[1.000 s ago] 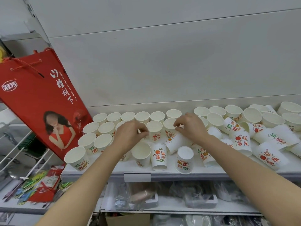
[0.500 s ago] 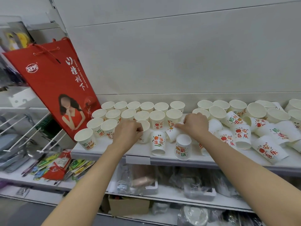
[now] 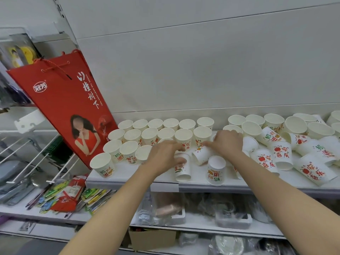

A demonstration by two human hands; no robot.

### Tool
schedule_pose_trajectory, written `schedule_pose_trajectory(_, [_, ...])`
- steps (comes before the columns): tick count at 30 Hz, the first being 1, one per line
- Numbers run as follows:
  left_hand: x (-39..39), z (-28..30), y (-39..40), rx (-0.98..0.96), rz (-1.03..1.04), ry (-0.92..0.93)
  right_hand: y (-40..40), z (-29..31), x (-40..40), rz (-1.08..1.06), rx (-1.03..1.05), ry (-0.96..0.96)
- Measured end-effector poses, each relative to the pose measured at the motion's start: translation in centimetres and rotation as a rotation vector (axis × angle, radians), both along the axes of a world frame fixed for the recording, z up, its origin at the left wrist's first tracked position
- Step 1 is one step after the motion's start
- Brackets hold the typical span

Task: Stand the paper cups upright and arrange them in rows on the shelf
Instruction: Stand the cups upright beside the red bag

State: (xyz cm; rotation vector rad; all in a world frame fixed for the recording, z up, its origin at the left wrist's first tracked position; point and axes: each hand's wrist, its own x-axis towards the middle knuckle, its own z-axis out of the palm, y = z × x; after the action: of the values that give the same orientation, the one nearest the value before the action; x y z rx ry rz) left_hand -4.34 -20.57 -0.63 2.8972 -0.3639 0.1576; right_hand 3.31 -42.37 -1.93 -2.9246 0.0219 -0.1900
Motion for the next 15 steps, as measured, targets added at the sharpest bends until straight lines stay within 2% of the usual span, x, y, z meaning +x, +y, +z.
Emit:
schedule_pose_trajectory(3, [-0.1, -0.6, -1.0, 0.07, -0.03, 0.147, 0.6, 0.3, -0.6, 0.019, -0.033, 0.058])
schedule_pose_trajectory(8, [-0.7, -1.3, -1.2, 0.074, -0.052, 0.122, 0.8, -0.4, -1.2, -0.011, -0.019, 0.085])
schedule_pose_trajectory(12, [-0.8, -1.2, -1.3, 0.071, -0.032, 0.193, 1.3, 0.0, -1.6, -0.055, 0.0, 0.09])
schedule_pose_trajectory(15, [-1.4, -1.5, -1.0, 0.033, -0.039, 0.192, 1.4, 0.0, -1.9, 0.017, -0.094, -0.024])
